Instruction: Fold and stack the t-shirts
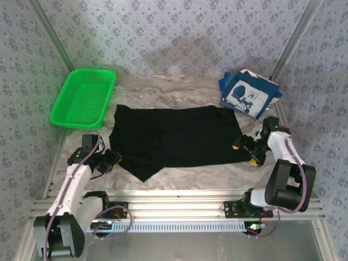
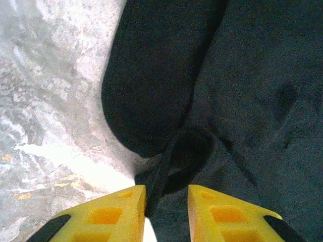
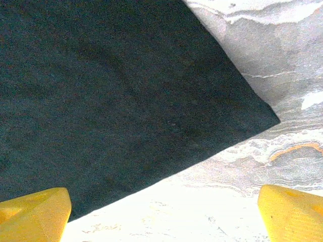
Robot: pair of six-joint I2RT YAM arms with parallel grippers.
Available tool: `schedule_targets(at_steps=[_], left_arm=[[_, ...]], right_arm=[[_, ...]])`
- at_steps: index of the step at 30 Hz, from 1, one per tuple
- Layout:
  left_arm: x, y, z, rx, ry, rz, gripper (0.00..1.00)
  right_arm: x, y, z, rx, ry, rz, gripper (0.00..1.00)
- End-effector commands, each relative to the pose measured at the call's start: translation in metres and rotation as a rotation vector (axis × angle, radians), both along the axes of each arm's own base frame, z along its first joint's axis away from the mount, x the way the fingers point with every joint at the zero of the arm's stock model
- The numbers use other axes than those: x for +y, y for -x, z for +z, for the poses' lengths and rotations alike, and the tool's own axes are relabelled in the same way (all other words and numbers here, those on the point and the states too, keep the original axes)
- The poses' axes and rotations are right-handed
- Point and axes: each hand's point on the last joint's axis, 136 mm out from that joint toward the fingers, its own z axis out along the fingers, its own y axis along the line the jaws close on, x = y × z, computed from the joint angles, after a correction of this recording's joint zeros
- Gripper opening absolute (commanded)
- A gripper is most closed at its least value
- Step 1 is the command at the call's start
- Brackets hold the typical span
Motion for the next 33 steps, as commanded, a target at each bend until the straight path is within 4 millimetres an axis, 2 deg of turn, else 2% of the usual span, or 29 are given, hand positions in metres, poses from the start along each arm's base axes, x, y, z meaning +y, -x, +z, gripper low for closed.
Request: schedule_targets(at_steps=[1,5,14,23,28,31,33], left_arm=[[0.002,0.010,-0.008,0.038,-0.011,0.027,0.28],[0.003,0.010,-0.019,0.051,-0.014,0.034,0.28],[0.013,-0.013,-0.025,0.006,-0.061,0.071,0.26],[0.011,-0.020,-0.031,-0.010,-0.054,0.062,0.14],[0.009,-0.019,-0.016,-0.037,-0.046,0.051,0.01],[0.007,-0.018,0.001,-0.071,-0.035,0.049,0.00],[0.006,-0.016,0.016,-0.098,-0.033,0.046,0.00]], right_arm=[[0.002,-0.006,0.004,-0.016,-0.019,0.018,0.97],[0.003,-0.005,0.004,-0.020,-0.023,0.031,0.97],[0.007,-0.008,0.009,-0.053,-0.039,0.041,0.97],[0.010,-0.008,0.013,-0.077,-0.050,0.047,0.98],[0.008,-0.007,0.014,-0.060,-0.048,0.025,0.98],[-0.001,-0.007,0.017,-0.049,-0.032,-0.002,0.98],[-0.014,-0.008,0.021,-0.039,-0.008,-0.026,0.98]])
